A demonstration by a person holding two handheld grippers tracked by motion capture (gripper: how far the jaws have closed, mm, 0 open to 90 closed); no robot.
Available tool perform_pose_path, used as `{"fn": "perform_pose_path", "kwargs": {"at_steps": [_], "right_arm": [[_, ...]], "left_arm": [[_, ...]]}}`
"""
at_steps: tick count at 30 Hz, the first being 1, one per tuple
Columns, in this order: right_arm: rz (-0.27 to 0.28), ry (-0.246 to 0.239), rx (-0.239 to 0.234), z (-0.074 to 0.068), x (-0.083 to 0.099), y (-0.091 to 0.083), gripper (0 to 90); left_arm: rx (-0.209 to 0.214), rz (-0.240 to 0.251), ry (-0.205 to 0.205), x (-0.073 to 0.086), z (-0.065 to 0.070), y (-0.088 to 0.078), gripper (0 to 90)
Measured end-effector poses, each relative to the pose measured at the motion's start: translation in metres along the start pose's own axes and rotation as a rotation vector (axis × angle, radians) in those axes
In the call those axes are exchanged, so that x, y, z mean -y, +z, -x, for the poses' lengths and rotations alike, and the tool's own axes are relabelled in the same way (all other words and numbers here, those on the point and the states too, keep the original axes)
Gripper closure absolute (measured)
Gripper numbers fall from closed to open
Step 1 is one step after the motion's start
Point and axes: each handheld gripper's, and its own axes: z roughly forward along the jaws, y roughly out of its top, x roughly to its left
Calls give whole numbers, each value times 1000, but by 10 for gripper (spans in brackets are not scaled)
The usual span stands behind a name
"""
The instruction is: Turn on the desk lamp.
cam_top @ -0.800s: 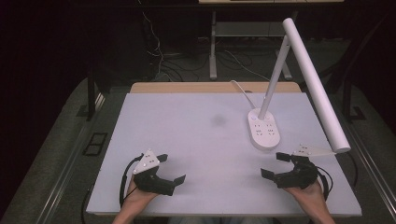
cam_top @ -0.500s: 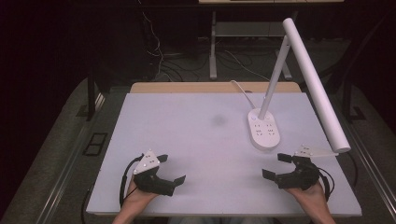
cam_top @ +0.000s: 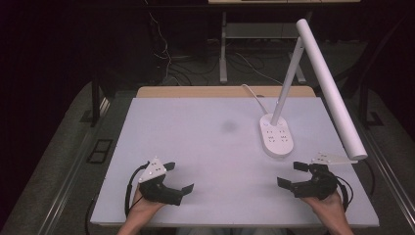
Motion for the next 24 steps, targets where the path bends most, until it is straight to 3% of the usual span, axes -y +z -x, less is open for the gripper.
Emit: {"fn": "perform_pose_path", "kwargs": {"at_steps": [14,24], "right_arm": [[-44,-23,-12,-1,-3,6,1],[-64,-16,-23,3,-18,1,1]], "left_arm": [[-5,-7,-4,1,-2,-1,0],[-9,-10,-10,1,-2,-1,0]]}}
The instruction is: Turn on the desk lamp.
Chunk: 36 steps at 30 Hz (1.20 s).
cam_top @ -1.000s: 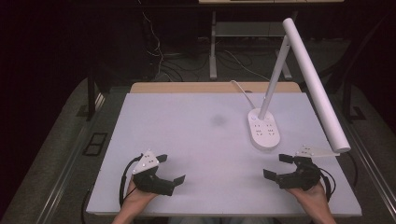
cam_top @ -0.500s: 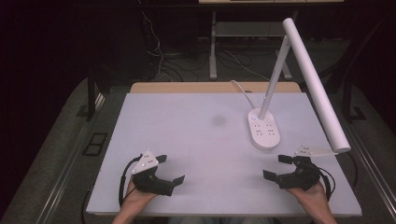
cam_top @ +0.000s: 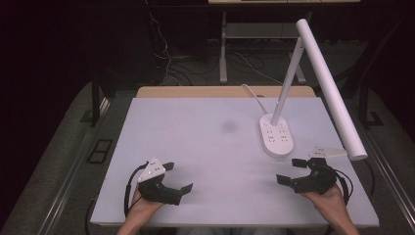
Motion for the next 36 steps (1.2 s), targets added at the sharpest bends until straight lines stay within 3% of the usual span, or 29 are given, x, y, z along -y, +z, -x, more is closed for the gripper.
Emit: {"fn": "perform_pose_path", "kwargs": {"at_steps": [11,36], "right_arm": [[-4,-9,-6,5,-15,-3,1],[-14,-17,23,34,-59,-9,1]], "left_arm": [[-5,2,-3,0,0,-1,0],[4,-8,-1,1,1,1,0]]}}
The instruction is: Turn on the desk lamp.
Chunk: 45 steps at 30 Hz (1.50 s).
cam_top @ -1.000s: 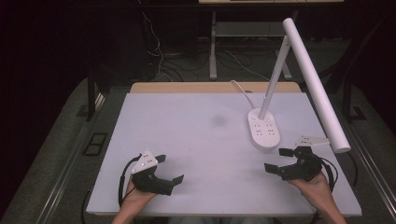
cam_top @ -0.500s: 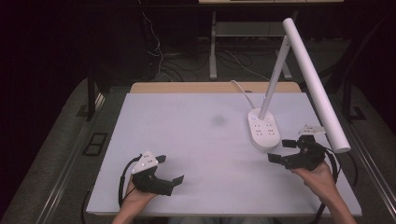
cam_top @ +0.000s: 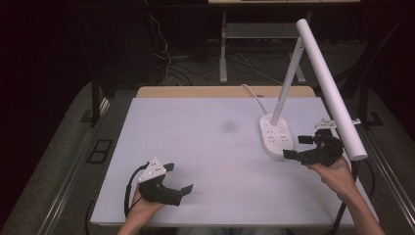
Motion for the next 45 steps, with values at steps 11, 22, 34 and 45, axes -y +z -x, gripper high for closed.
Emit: {"fn": "perform_pose_path", "kwargs": {"at_steps": [11,22,34,45], "right_arm": [[2,8,7,12,-12,3,2],[-12,28,18,33,-26,11,2],[-29,49,24,51,-35,20,2],[-47,72,42,72,-38,30,52]], "left_arm": [[-1,-3,0,0,0,0,0],[-3,2,-2,0,-1,-1,0],[-2,0,-2,0,-2,-1,0],[-3,0,-4,0,-2,-1,0]]}}
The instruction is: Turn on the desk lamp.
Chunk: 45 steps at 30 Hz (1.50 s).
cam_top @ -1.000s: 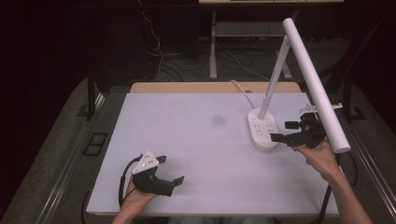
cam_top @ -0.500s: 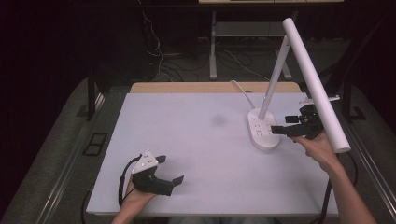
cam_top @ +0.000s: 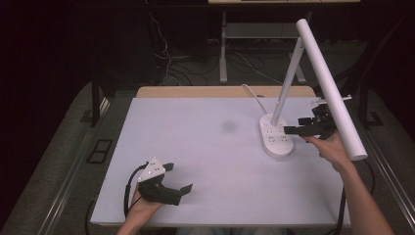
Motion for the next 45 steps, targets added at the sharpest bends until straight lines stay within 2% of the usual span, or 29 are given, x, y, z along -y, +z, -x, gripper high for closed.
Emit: {"fn": "perform_pose_path", "kwargs": {"at_steps": [2,4,7,8,13,15,19,26,29,38,45], "right_arm": [[-3,9,16,4,0,2,63],[-5,9,21,8,0,3,137],[-2,13,32,12,-1,6,172],[-6,14,28,14,-1,8,213],[-28,25,30,21,-4,14,305],[-31,22,34,23,-5,16,316],[-35,26,43,28,-10,21,416],[-56,52,63,37,-9,32,533],[-49,52,84,41,-8,38,622],[6,96,122,46,-9,44,735],[32,123,117,52,-10,48,864]], "left_arm": [[-2,-3,1,0,0,0,0],[-2,-1,3,0,0,0,0],[-2,-2,0,0,0,0,0],[-3,-2,1,0,0,0,0],[0,-2,4,0,0,0,0],[1,-2,3,0,0,0,0],[1,-3,4,0,0,0,0],[5,-9,10,0,1,1,0],[6,-10,10,0,1,1,1],[4,-9,9,0,1,1,1],[4,-10,10,0,1,2,1]]}}
